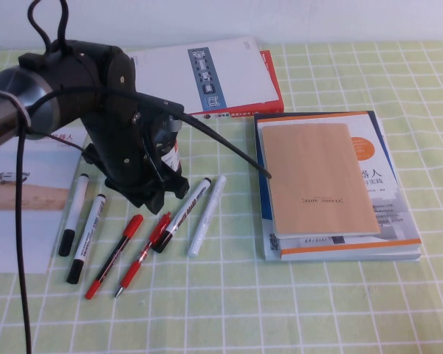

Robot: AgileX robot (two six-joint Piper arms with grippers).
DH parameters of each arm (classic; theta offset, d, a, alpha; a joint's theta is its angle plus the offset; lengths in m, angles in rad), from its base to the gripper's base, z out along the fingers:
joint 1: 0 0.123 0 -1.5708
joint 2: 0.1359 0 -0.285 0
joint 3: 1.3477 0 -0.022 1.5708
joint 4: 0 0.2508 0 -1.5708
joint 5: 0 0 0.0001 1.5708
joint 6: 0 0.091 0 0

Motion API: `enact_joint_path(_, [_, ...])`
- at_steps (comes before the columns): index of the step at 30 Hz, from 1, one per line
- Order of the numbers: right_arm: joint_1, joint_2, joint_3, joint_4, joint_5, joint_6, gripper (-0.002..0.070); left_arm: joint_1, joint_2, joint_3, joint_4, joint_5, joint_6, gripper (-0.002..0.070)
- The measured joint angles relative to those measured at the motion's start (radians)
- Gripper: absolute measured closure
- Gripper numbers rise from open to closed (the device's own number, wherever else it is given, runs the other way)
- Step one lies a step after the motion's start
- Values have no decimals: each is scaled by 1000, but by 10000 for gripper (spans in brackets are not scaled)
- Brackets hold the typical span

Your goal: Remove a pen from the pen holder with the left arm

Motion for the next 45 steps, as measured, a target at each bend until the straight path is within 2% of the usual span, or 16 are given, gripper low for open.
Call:
enact_joint_path(8, [0, 0, 0, 0, 0, 0, 691, -22, -84, 67, 8, -35, -2, 499])
enact_joint_path(13, [0, 0, 0, 0, 0, 0, 691, -34, -268, 293, -17, -169, -36, 622])
enact_joint_path(16, [0, 0, 0, 0, 0, 0, 691, -34, -404, 434, -26, -267, -47, 662])
enact_joint_path(26, [0, 0, 0, 0, 0, 0, 691, -36, -1001, 835, -34, -639, -97, 676])
enact_joint_path(31, [0, 0, 0, 2, 0, 0, 691, -36, -1252, 1006, -30, -724, -167, 677])
enact_joint_path(37, [0, 0, 0, 2, 0, 0, 691, -36, -1365, 1110, -18, -758, -160, 678])
enact_joint_path(45, [0, 0, 0, 2, 0, 0, 691, -36, -1397, 1139, -18, -759, -176, 678])
